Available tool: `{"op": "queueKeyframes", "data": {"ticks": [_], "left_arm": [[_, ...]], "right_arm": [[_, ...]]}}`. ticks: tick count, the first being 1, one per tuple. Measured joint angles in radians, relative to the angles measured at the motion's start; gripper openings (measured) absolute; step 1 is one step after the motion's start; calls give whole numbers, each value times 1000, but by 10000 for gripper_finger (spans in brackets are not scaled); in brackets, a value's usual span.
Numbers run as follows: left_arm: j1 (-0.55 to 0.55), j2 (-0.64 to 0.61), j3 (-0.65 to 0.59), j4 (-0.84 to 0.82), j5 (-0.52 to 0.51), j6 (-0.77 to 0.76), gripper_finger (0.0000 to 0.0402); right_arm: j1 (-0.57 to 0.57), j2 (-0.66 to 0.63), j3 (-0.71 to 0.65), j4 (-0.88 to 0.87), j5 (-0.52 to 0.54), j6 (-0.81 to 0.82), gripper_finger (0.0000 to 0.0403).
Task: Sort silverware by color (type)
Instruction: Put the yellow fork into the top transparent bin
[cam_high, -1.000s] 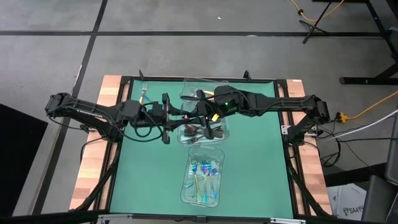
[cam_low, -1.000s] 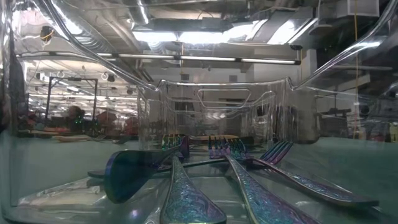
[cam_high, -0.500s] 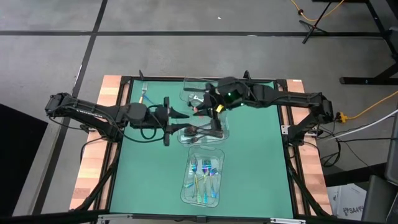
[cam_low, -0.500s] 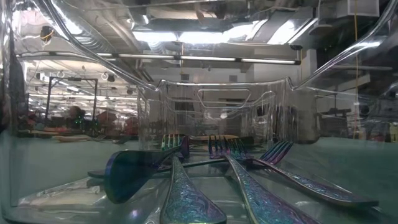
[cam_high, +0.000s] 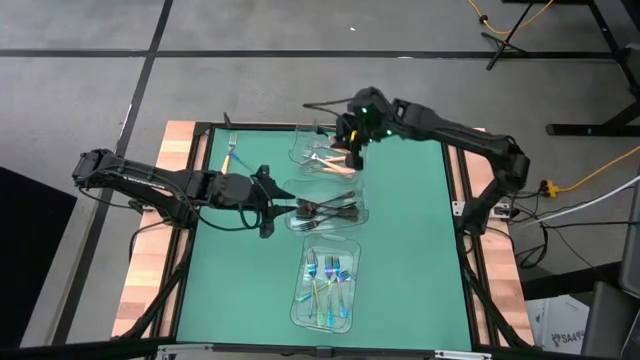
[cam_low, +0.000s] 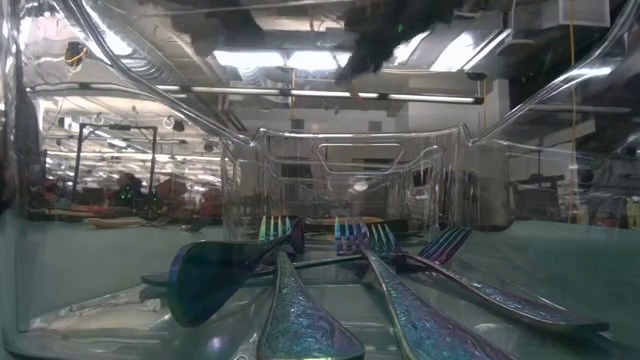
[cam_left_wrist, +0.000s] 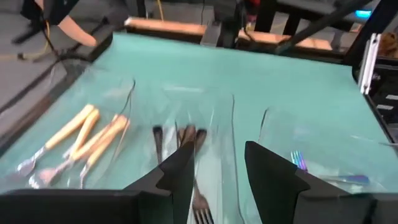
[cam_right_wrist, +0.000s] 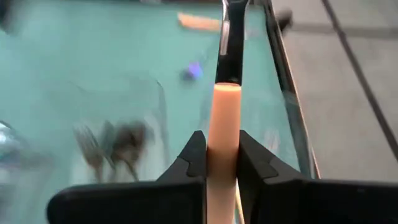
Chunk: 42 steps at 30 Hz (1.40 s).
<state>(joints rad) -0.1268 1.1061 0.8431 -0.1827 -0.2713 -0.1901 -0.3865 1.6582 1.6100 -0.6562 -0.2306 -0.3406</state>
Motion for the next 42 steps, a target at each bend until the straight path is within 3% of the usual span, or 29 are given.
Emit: {"op": "queueKeyframes", "data": {"ticks": [9, 21, 42], "left_arm": [[0, 0, 0, -28, -1, -20, 136], [0, 0, 0, -28, -1, -19, 136], [0, 0, 0, -30, -1, -20, 136]], "right_arm": [[-145, 177, -1, -35, -25, -8, 30], [-164, 371, -2, -27, -51, -9, 34], [-164, 391, -2, -26, -13, -31, 35]]}}
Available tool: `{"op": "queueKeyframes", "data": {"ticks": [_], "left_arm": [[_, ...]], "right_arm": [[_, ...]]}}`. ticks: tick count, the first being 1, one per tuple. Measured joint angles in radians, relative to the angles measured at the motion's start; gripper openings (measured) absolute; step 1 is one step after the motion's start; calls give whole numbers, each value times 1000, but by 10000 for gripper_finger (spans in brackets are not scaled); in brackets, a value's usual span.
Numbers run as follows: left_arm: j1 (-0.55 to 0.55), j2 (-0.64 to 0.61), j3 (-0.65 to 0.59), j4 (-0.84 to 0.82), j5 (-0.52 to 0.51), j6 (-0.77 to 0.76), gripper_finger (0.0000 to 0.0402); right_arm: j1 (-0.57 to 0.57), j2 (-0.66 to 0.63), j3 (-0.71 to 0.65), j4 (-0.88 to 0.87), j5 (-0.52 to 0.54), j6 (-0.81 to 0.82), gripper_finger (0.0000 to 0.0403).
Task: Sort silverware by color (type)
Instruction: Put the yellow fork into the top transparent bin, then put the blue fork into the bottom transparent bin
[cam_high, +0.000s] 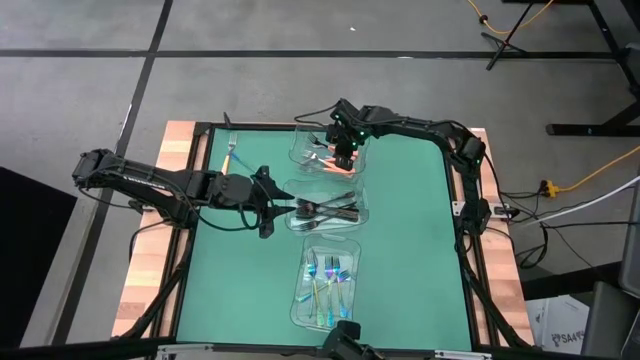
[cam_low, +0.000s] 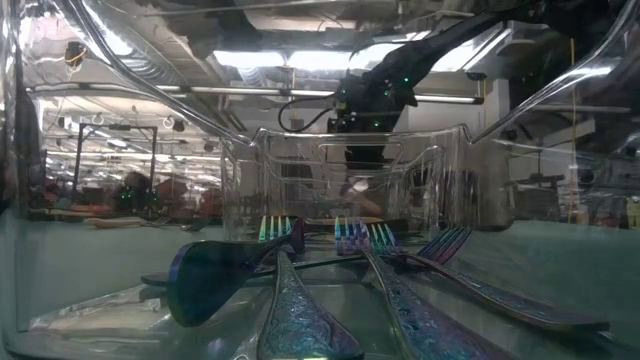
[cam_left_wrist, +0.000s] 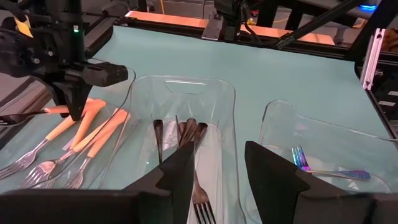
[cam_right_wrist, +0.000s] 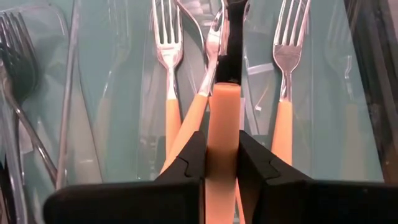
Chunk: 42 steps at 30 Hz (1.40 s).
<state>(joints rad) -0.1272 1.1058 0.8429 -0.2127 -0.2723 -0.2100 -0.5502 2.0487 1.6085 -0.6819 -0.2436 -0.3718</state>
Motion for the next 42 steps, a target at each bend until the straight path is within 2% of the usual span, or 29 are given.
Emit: {"op": "queueKeyframes", "data": {"ticks": [13, 17, 22, 28, 37, 42], "left_arm": [[0, 0, 0, -42, -7, -2, 136], [0, 0, 0, -64, -13, -25, 136], [1, 0, 0, -106, -74, -27, 136], [7, 0, 0, -161, -152, -27, 136], [121, 0, 0, -196, -159, -25, 136], [206, 0, 0, -196, -95, 32, 136]], "right_arm": [[0, 0, 0, 0, 0, 0, 38], [0, 0, 0, 0, 0, 0, 64], [0, -1, 0, 0, 0, 0, 105], [0, -2, 0, 0, 0, 0, 121], [1, -12, 0, -11, -2, 3, 122], [1, -77, 0, -62, -6, 6, 122]]}}
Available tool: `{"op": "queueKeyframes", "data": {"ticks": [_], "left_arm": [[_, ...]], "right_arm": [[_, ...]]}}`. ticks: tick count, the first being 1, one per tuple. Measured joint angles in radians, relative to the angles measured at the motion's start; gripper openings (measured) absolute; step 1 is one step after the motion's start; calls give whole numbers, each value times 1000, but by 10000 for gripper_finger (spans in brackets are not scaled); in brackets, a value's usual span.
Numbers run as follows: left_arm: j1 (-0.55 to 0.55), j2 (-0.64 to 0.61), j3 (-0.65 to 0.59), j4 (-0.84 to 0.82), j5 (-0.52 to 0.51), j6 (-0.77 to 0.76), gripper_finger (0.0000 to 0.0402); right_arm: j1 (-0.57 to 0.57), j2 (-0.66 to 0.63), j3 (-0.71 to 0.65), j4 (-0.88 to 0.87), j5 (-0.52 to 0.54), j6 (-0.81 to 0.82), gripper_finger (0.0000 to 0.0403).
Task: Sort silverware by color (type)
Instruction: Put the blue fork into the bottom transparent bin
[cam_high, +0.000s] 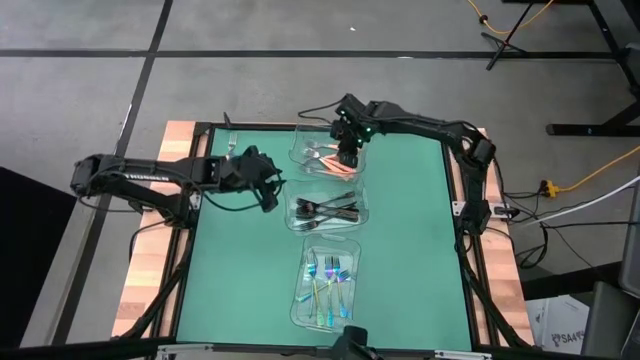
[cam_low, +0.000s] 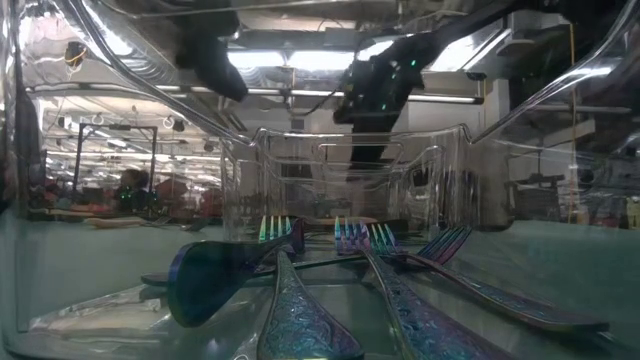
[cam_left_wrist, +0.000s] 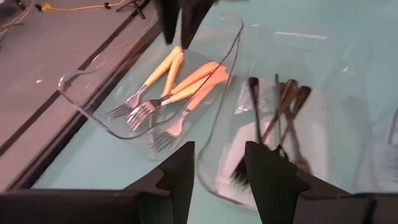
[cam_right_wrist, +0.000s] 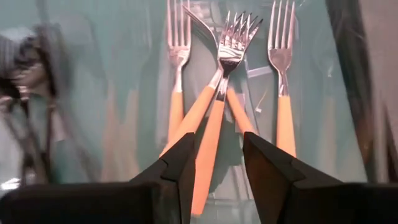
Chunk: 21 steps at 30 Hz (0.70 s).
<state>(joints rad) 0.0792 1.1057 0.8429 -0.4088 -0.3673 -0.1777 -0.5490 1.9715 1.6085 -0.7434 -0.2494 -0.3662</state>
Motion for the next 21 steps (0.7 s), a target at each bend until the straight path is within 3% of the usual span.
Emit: {"op": "queueKeyframes", "data": {"ticks": [6, 12, 21], "left_arm": [[123, 0, 0, -3, 73, 160, 136], [266, 13, 0, -7, 236, 269, 136], [444, 149, 0, -22, 358, 437, 136]], "right_arm": [[34, -120, 2, -123, 10, 25, 122], [136, -243, 2, -285, 125, 25, 122], [346, -407, 2, -434, 269, 88, 122]]}}
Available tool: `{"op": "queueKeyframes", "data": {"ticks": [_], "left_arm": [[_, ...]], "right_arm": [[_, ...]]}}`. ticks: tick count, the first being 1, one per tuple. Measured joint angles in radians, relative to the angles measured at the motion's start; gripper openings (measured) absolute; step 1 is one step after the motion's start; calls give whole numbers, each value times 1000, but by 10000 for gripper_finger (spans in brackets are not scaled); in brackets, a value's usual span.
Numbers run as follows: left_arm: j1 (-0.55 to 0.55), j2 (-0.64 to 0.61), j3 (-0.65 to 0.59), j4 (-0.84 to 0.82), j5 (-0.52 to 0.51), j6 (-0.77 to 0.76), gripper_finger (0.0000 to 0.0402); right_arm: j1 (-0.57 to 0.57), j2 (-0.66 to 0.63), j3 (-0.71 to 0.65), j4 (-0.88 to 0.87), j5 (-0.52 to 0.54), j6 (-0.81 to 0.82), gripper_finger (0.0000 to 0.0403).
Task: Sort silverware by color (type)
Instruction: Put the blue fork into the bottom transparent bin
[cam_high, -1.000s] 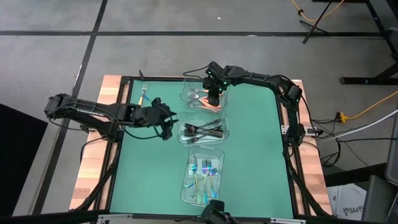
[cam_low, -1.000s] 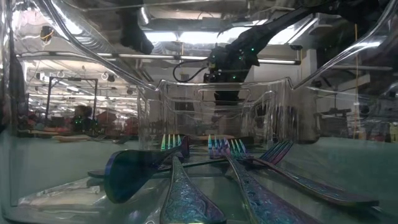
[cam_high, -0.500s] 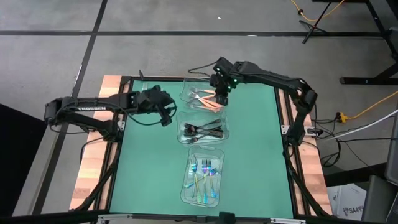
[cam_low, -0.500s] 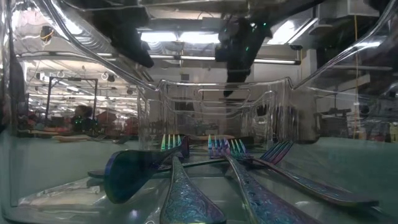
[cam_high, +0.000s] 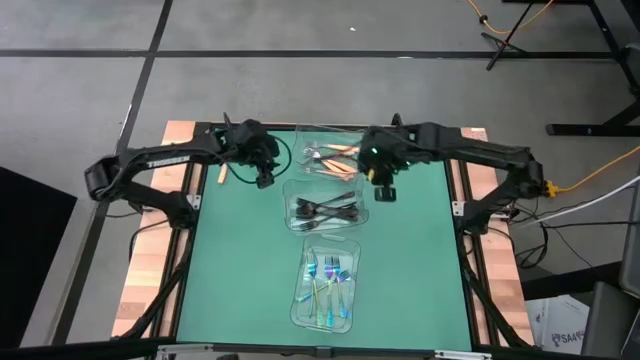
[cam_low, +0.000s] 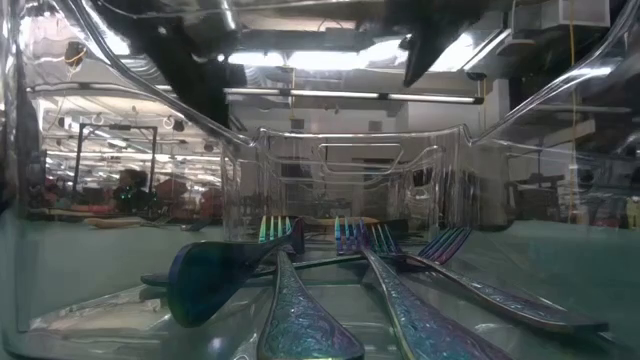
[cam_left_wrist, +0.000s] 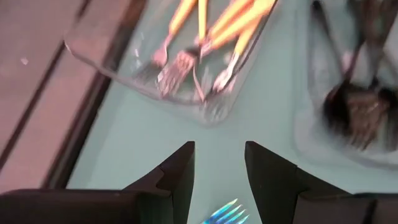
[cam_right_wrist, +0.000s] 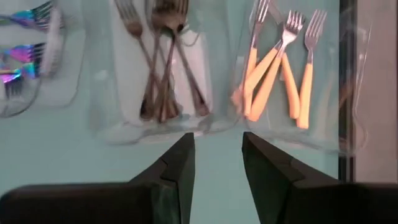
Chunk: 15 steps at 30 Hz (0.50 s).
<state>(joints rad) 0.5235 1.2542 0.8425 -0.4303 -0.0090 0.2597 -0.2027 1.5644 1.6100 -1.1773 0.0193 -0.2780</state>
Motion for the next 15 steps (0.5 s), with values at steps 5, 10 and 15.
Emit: {"op": "queueKeyframes", "data": {"ticks": [5, 10, 15], "left_arm": [[68, 113, 0, -8, 29, 68, 136], [118, 206, 0, -32, 31, 122, 136], [167, 252, 0, -120, 30, 151, 136]], "right_arm": [[113, -68, 0, -78, 91, 91, 122], [193, -102, 0, -149, 162, 171, 122], [228, -105, -1, -191, 182, 201, 122]]}}
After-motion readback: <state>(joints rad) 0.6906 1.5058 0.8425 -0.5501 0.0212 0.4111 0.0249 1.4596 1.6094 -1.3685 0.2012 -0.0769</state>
